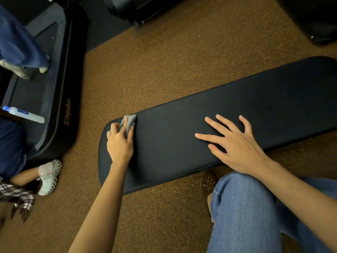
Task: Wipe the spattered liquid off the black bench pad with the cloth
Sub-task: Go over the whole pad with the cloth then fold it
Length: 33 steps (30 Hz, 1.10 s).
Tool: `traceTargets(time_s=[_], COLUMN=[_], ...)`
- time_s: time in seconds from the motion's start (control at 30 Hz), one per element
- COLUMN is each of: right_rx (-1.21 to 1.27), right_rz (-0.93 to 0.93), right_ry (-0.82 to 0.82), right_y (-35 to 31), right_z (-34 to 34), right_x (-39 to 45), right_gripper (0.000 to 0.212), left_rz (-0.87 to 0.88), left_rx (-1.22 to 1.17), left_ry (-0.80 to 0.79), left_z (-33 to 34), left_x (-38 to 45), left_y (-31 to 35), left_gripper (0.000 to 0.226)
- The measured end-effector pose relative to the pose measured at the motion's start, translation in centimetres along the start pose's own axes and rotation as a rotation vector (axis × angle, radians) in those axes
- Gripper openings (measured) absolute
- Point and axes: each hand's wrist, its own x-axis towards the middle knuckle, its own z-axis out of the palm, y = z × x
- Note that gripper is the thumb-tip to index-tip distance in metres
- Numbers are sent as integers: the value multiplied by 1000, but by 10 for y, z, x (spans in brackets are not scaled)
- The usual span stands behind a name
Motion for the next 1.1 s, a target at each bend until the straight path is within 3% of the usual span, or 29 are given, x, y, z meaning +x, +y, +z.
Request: traceTargets(time_s=[0.2, 0.33, 0.43, 0.5, 0.63, 0.83, 0.93, 1.1], right_rx=[11, -7, -14, -20, -17, 8, 128, 319], right_rz=[9, 4, 5, 4, 5, 2, 15, 242], right_ry=[14, 11, 11, 13, 10, 27, 109, 443], right_y=[-1, 0, 0, 0, 0, -2, 1, 22], right_z=[1, 2, 1, 2, 3, 1, -2, -24], right_x=[0, 1, 0, 1, 1, 0, -1, -4], right_gripper=[43, 44, 43, 43, 43, 42, 31, 12], left_rz=[-190, 152, 322, 291, -9, 212, 337, 509], left_rx=[-250, -292, -235, -180, -272, -370, -368, -404], left_ry=[127, 8, -41, -17, 67, 32, -48, -162], left_z=[18, 27, 25, 22, 25, 50, 55, 55], left_x=[6, -7, -3, 14, 33, 6, -8, -30], left_y=[34, 80, 74, 54, 62, 175, 218, 241], left_gripper=[35, 32, 32, 32, 32, 29, 27, 34])
